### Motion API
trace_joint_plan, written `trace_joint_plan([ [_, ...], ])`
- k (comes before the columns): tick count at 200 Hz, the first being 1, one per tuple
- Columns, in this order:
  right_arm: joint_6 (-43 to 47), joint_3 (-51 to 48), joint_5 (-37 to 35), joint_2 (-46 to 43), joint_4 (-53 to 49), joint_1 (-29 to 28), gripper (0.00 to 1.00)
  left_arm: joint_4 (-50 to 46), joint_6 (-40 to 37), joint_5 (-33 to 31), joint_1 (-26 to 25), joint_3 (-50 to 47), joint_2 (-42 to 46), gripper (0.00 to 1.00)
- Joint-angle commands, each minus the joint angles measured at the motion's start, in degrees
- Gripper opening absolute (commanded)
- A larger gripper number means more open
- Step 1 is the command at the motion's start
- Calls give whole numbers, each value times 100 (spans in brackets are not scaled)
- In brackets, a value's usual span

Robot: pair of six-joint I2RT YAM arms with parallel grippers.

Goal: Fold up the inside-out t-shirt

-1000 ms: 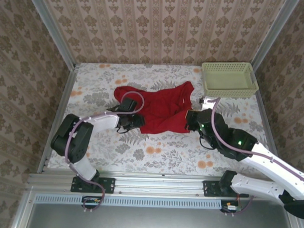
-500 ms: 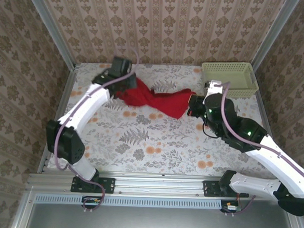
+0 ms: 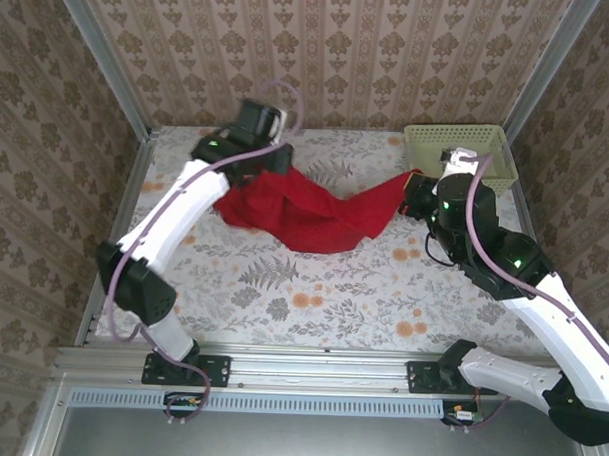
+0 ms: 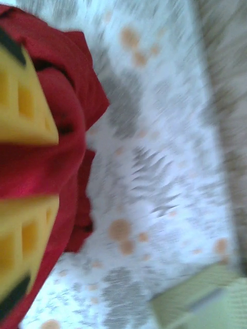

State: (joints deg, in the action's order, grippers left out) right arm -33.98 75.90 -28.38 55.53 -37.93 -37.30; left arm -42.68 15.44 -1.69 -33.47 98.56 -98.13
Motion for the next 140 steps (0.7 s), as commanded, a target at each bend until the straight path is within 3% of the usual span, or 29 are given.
trace_joint_plan([
  [1, -226, -388, 305, -225, -235, 219, 0, 154, 405, 872, -54, -607, -292, 48],
  [24, -302, -674, 472, -262, -284, 298, 0, 370, 961, 545, -50, -1607, 78, 61],
  [51, -269, -784, 505, -257, -367, 342, 0, 967, 1440, 487, -16, -3067, 1192, 66],
  [93, -194, -844, 425, -296, -446, 431, 0, 1750, 1611, 1126, 1044, -4338, 1706, 56],
  [140, -166, -849, 421, -382, -528, 520, 0, 2231, 1251, 1350, 1267, -4229, 1067, 49],
])
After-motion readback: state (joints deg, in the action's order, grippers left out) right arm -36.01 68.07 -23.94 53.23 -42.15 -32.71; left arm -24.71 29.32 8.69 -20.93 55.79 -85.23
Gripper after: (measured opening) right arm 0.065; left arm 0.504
